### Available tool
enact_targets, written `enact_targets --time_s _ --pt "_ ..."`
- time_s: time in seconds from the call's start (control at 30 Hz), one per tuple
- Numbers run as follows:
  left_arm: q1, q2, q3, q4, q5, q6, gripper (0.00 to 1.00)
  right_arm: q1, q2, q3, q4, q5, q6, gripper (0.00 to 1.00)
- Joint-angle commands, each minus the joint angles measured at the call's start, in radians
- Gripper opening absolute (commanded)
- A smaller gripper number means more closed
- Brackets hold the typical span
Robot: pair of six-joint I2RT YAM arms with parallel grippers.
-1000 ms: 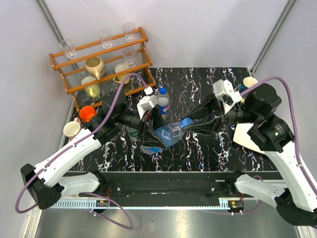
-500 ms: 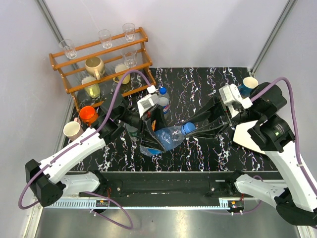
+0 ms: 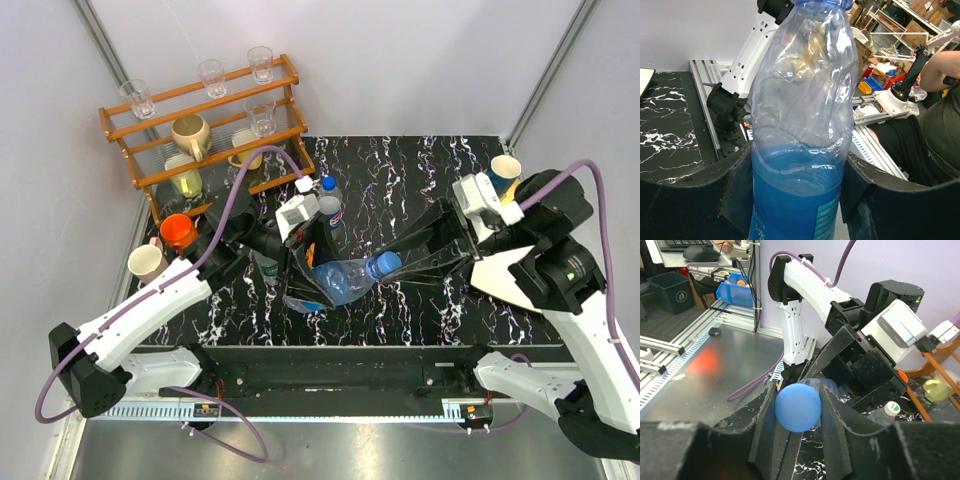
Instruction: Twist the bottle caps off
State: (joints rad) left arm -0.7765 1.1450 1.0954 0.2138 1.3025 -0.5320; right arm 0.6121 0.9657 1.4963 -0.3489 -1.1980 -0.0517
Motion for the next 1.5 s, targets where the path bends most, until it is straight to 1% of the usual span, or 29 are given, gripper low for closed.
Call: enact_targets --time_s 0.0,0.1,0.17,0.2,0.23,0.27,0.3,0.33,0.37,0.4,0.43,0.47,0.5,0.53,0.57,0.6,0.63,0.67,0.7,0.77,0.83,0.87,0.97,1.13,1.17,1.3,1.47 --pt "0.017 -0.025 0.037 -0.025 -0.058 0.063 0.59 0.003 -0.058 0.056 -0.005 -0.068 0.046 0.0" --pt "0.017 -0.027 0.044 -0.06 -0.072 0.084 0.59 0.003 -0.058 0.035 -0.005 -0.017 0.046 0.0" --pt "0.017 -0.027 0.055 -0.105 -0.1 0.128 0.59 0.002 -0.061 0.028 0.013 0.066 0.076 0.0" --pt "0.017 -0.028 0.069 -0.152 -0.135 0.145 0.59 0.003 -0.067 0.021 0.022 0.112 0.093 0.0" --pt "0.017 -0.031 0.075 -0.183 -0.159 0.189 0.59 0.003 -0.074 0.015 0.033 0.238 0.104 0.0" --pt "0.017 -0.037 0.078 -0.209 -0.183 0.208 0.6 0.003 -0.084 0.009 0.062 0.326 0.121 0.0" --pt "0.017 -0.042 0.084 -0.244 -0.236 0.222 0.6 0.002 -0.091 0.005 0.07 0.433 0.153 0.0" --pt "0.017 -0.047 0.084 -0.263 -0.27 0.251 0.6 0.003 -0.087 0.01 0.068 0.679 0.17 0.0" --pt "0.017 -0.057 0.086 -0.281 -0.302 0.265 0.6 0.003 -0.081 0.019 0.033 0.806 0.177 0.0" --pt "0.017 -0.062 0.086 -0.304 -0.366 0.274 0.6 0.003 -0.05 0.048 0.001 0.921 0.167 0.0" --pt "0.017 -0.068 0.084 -0.32 -0.4 0.296 0.6 0.002 -0.023 0.068 -0.09 1.235 0.174 0.0" --pt "0.017 -0.082 0.081 -0.329 -0.423 0.302 0.6 0.002 0.008 0.087 -0.135 1.402 0.194 0.0" --pt "0.017 -0.093 0.074 -0.329 -0.474 0.306 0.6 -0.002 0.06 0.084 -0.166 1.527 0.197 0.0" --pt "0.016 -0.105 0.055 -0.326 -0.497 0.317 0.6 -0.012 0.079 0.062 -0.192 1.674 0.21 0.0" --pt "0.016 -0.131 0.047 -0.326 -0.517 0.322 0.6 -0.075 0.091 0.03 -0.194 1.692 0.228 0.0" --pt "0.014 -0.143 0.037 -0.323 -0.554 0.325 0.6 -0.113 0.105 -0.049 -0.193 1.683 0.296 0.0" --pt "0.014 -0.155 0.029 -0.321 -0.571 0.332 0.6 -0.156 0.108 -0.092 -0.19 1.634 0.35 0.0" --pt "0.014 -0.18 0.015 -0.321 -0.583 0.337 0.6 -0.258 0.12 -0.187 -0.18 1.584 0.44 0.0" --pt "0.014 -0.191 0.011 -0.326 -0.61 0.343 0.6 -0.291 0.126 -0.236 -0.165 1.55 0.481 0.0" --pt "0.014 -0.223 -0.002 -0.332 -0.638 0.351 0.6 -0.327 0.172 -0.356 -0.108 1.54 0.551 0.0" --pt "0.013 -0.249 -0.011 -0.337 -0.677 0.362 0.61 -0.328 0.226 -0.402 -0.07 1.593 0.572 0.0" --pt "0.011 -0.255 -0.015 -0.341 -0.687 0.365 0.61 -0.33 0.298 -0.422 -0.068 1.604 0.596 0.0" --pt "0.008 -0.277 -0.02 -0.353 -0.727 0.379 0.61 -0.331 0.43 -0.433 -0.049 1.626 0.624 0.0" --pt "-0.004 -0.315 -0.049 -0.353 -0.763 0.372 0.61 -0.337 0.568 -0.423 0.013 1.666 0.624 0.0" --pt "-0.006 -0.323 -0.054 -0.355 -0.766 0.371 0.61 -0.339 0.615 -0.403 0.014 1.669 0.618 0.0" --pt "-0.009 -0.346 -0.075 -0.355 -0.776 0.365 0.62 -0.35 0.743 -0.347 0.008 1.646 0.61 0.0" --pt "-0.01 -0.363 -0.098 -0.355 -0.784 0.357 0.62 -0.351 0.861 -0.327 0.028 1.643 0.616 0.0"
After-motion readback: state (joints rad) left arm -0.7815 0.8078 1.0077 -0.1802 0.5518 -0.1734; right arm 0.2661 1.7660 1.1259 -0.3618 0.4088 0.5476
